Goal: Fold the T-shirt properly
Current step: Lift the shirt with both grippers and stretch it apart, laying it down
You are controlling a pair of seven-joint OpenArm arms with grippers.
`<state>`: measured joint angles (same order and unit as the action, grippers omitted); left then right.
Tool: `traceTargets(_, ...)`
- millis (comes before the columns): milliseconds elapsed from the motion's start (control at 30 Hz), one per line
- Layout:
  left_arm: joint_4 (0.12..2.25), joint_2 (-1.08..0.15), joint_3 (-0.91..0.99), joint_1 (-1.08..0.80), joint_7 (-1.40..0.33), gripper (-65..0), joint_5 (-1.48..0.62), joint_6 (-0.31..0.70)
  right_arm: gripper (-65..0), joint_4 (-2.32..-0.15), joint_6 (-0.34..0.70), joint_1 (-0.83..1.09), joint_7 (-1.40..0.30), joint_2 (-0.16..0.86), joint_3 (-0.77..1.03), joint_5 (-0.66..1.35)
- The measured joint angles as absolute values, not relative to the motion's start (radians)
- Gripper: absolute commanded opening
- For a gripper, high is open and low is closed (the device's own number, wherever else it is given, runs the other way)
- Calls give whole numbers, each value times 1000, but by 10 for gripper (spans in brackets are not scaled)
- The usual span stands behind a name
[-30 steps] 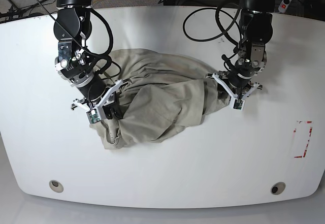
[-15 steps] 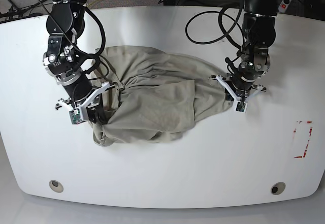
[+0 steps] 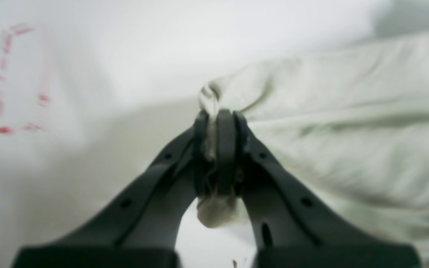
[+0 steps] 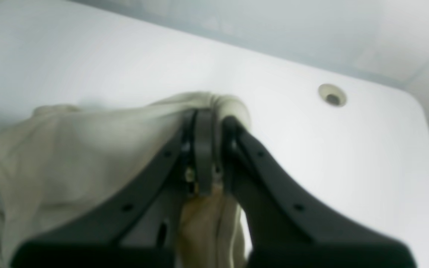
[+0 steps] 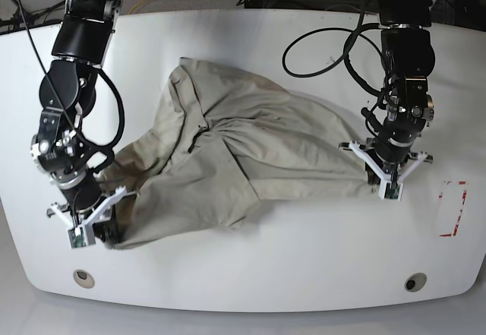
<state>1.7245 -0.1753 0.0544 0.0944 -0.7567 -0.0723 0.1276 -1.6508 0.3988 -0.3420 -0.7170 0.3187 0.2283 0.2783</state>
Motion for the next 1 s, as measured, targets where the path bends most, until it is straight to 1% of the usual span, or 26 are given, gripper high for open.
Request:
traceTargets(100, 1769, -169, 65, 150, -792, -640, -87, 135, -650, -1568, 394, -450, -759, 324, 228, 276)
traceTargets(300, 1843, -176, 125, 295, -904, -640, -75, 129, -650, -1432, 397, -653, -781, 344, 224, 282)
traceTargets(400, 1871, -177, 149, 368, -935, -640, -76, 128, -650, -1370, 393, -767, -783, 368, 166, 281)
traceTargets(533, 1908, -229, 148, 450, -960, -640, -91, 133, -650, -1326, 400, -890, -784, 394, 107, 289)
traceTargets(667, 1917, -281, 178, 533, -988, -640, -87, 133, -650, -1295, 409, -996, -803, 413, 90, 300)
traceTargets(833, 1918, -351, 238, 563, -987, -640, -82, 132, -650, -1288, 400, -1028, -841, 447, 121, 293)
traceTargets(933, 1919, -379, 241, 552, -987, -640, -81, 132, -650, -1299, 433, -998, -878, 456, 170, 300)
traceTargets(1000, 1920, -380, 240, 519, -975, -640, -83, 133, -650, -1316, 461, -941, -892, 458, 223, 349)
